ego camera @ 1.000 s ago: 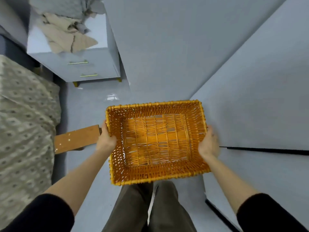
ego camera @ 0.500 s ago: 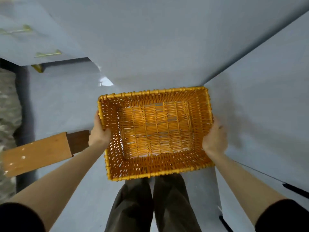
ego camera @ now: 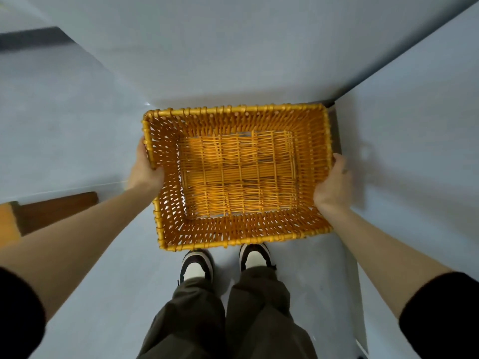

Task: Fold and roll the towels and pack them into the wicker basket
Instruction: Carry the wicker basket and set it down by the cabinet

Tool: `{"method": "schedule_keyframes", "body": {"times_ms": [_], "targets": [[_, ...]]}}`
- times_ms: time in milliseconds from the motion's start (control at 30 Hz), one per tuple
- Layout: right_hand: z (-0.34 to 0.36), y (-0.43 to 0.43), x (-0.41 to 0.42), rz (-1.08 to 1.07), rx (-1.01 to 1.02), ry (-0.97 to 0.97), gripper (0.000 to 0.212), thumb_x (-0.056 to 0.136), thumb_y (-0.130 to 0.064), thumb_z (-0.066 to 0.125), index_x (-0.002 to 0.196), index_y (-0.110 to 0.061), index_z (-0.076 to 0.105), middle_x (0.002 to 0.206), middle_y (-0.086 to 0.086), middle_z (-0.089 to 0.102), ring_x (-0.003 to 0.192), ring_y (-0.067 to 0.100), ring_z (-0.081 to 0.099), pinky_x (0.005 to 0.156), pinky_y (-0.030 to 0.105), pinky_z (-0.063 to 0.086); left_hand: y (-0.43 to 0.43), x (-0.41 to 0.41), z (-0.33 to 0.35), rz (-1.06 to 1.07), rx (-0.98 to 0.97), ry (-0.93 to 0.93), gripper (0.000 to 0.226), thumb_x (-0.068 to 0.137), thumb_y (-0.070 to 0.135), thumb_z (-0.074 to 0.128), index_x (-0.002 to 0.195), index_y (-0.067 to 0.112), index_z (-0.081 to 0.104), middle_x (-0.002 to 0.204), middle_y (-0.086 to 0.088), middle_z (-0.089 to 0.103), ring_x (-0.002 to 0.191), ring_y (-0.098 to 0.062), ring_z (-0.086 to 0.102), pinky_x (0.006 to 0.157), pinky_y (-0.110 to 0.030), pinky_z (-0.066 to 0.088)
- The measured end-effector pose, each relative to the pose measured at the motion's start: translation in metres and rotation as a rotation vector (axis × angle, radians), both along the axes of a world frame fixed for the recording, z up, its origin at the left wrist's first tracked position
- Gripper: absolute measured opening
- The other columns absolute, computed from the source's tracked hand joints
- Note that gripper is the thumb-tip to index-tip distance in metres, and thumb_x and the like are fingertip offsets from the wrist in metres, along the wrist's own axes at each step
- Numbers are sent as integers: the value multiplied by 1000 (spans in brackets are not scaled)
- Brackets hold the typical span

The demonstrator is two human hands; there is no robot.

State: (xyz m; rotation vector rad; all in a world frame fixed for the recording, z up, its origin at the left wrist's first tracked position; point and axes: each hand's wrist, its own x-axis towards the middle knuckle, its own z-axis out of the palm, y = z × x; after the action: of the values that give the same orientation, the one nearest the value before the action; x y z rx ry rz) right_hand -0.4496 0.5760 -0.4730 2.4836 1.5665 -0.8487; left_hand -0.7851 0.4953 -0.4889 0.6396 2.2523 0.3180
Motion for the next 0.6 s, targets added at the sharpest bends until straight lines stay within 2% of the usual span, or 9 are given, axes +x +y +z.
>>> {"method": "schedule_keyframes", "body": {"times_ms": [133,333,467,600], "targets": [[-25,9,1,11,-2,3,59,94,-43,48,144,-25,25,136,20,42,120,41,46,96,52,42,3,4,-24,18,-17,6,64,98,16,45,148,38,12,127,-10,58,102,-36,60,75,-42,51],[-46,21,2,3,10,22,61,92,-49,52,143,-29,26,134,18,43,119,41,47,97,54,41,16,4,-40,45,11,-7,63,97,16,44,149,36,15,131,-10,56,111,-37,57,88,-49,52],[-54,28,-3,13,16,15,61,92,-51,51,142,-31,25,133,17,43,119,40,47,96,53,41,23,2,-47,63,8,-1,61,97,15,43,148,34,17,129,-9,57,109,-35,57,81,-42,49],[-59,35,-7,39,28,-12,59,93,-48,50,144,-30,25,135,18,42,122,40,44,96,51,41,23,1,-51,70,4,-11,62,97,15,44,149,34,17,129,-10,57,109,-38,57,85,-47,52]]}}
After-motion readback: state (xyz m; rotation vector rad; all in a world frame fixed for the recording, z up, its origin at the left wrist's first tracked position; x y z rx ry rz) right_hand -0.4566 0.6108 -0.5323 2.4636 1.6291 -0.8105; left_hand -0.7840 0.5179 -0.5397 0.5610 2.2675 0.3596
